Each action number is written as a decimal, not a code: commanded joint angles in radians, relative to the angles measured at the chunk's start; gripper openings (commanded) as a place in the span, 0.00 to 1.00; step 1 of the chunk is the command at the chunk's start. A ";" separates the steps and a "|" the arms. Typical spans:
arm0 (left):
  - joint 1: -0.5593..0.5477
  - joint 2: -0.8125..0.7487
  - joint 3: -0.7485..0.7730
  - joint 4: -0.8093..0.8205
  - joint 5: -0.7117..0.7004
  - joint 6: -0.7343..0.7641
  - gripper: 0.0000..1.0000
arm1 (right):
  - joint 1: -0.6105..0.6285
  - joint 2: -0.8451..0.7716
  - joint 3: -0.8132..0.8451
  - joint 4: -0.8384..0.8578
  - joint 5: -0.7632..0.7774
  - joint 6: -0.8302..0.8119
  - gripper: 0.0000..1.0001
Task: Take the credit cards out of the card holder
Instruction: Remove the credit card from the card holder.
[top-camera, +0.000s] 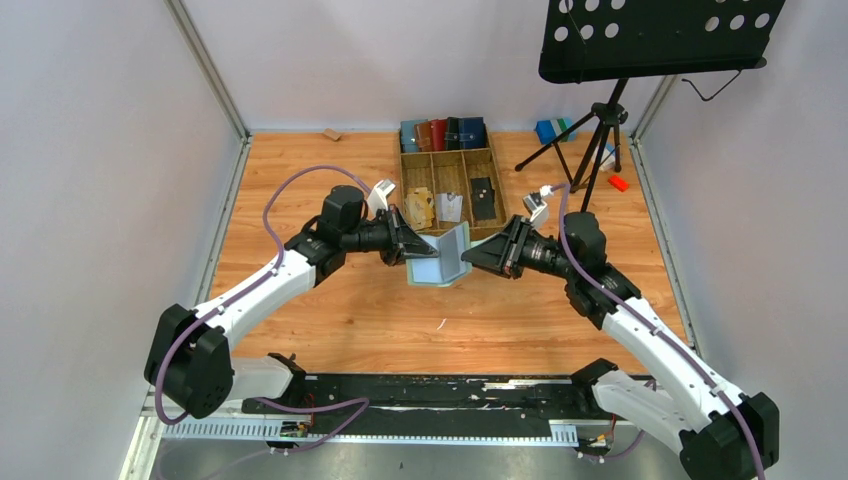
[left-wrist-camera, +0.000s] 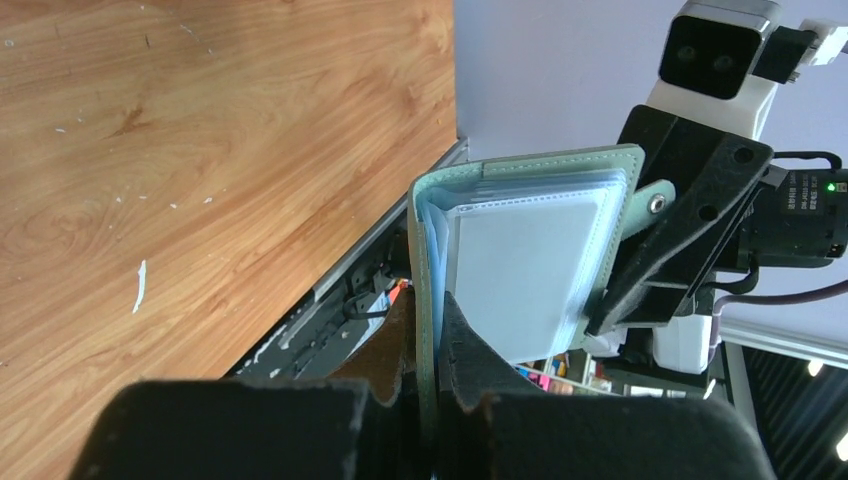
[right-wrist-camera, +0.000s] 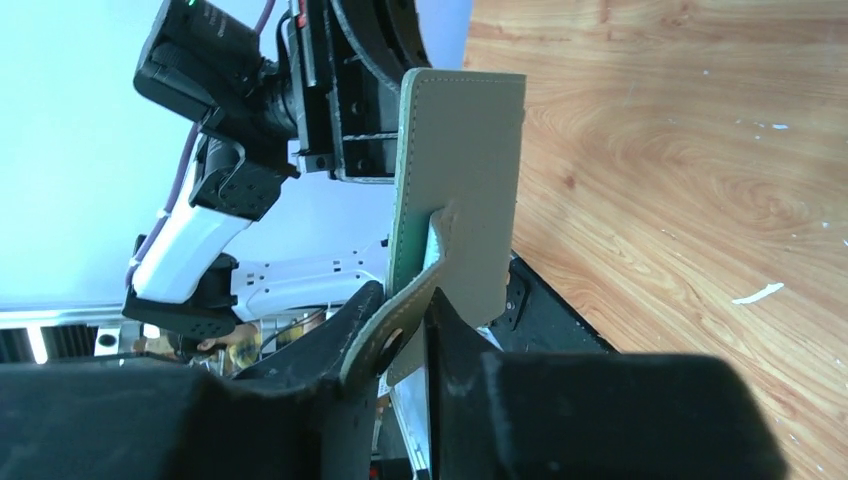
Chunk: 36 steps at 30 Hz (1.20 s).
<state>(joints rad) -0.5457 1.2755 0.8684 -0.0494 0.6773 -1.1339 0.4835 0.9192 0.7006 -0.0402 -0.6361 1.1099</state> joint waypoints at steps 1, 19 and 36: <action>-0.005 -0.009 0.006 0.024 0.039 0.019 0.00 | 0.019 -0.028 0.012 -0.060 0.076 0.005 0.20; -0.005 0.033 0.027 0.045 0.072 0.008 0.00 | 0.022 -0.023 -0.005 -0.023 0.085 0.003 0.23; -0.005 0.064 0.045 0.045 0.085 0.024 0.00 | 0.023 -0.007 -0.036 0.056 0.068 0.027 0.05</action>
<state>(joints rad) -0.5465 1.3312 0.8738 -0.0410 0.7300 -1.1282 0.5011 0.9104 0.6674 -0.0986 -0.5434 1.1091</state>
